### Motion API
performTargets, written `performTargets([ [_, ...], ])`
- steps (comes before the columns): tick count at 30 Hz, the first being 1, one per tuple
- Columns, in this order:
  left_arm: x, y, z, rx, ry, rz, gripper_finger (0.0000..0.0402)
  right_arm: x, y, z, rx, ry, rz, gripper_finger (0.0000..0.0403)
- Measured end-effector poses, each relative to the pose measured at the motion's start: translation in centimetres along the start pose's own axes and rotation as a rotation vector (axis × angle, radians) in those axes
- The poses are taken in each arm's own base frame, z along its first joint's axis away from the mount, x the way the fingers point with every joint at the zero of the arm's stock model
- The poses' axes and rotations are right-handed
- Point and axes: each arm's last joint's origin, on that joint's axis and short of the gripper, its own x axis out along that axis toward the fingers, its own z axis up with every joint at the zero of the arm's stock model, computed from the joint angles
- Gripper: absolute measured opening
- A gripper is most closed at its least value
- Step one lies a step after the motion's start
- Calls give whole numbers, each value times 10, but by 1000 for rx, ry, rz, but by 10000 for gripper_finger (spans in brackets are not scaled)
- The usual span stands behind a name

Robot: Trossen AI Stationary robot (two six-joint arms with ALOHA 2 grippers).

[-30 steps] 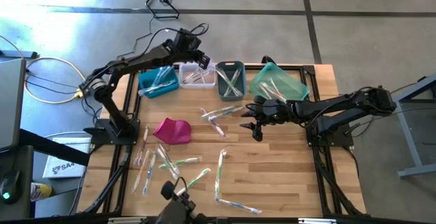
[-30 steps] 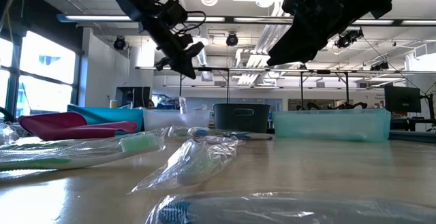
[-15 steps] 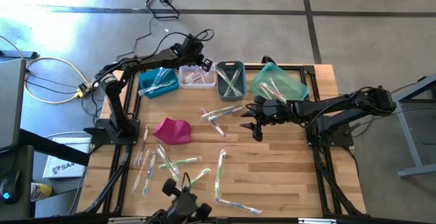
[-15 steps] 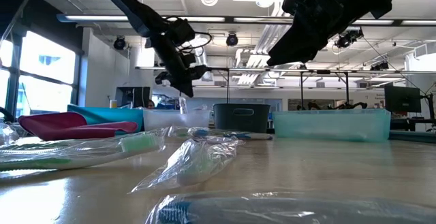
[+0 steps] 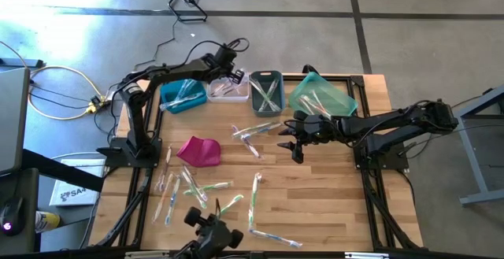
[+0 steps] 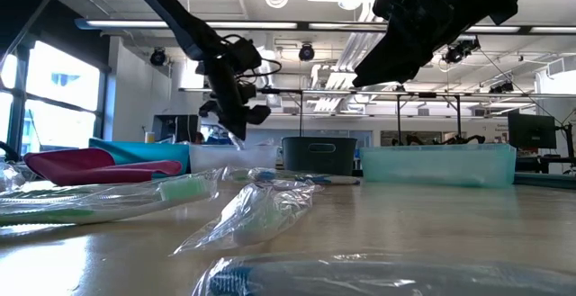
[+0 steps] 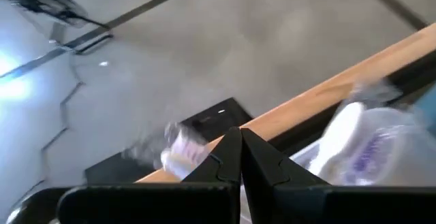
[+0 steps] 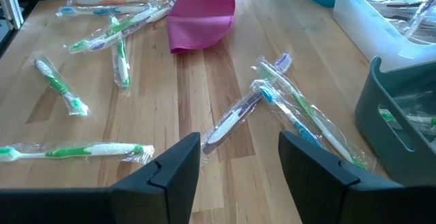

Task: Pick & Place Toothbrushes
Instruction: Put the violet toothbrush into the white bin, then put the green toothbrush into the dark blue bin

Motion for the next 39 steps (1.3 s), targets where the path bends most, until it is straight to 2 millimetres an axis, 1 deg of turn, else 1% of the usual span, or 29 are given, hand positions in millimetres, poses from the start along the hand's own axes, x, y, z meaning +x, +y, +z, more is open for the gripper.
performTargets([
  [2,-2,-3,-3,24,9,56,0,0,0,0,0,0,0,191],
  [6,-16,-7,-5,85,24,159,0,0,0,0,-2,0,0,191],
  [8,-20,-8,-9,112,61,170,0,0,0,0,-9,0,0,191],
  [13,-23,-10,-15,133,105,168,0,0,0,0,-22,0,0,191],
  [19,-27,-20,-15,196,109,43,0,0,0,0,-22,0,0,191],
  [22,-34,-26,-16,224,120,-18,0,0,0,-1,-19,10,0,191],
  [25,-39,-32,-21,258,153,-43,0,0,0,-3,-20,32,-1,191],
  [29,-50,-44,-24,292,143,-74,0,0,-1,-6,-18,60,-5,191],
  [33,-69,-56,-36,347,136,-120,0,0,-1,-6,23,61,-6,191],
  [39,-110,-73,-58,422,93,-209,0,0,-1,-6,34,65,-6,191],
])
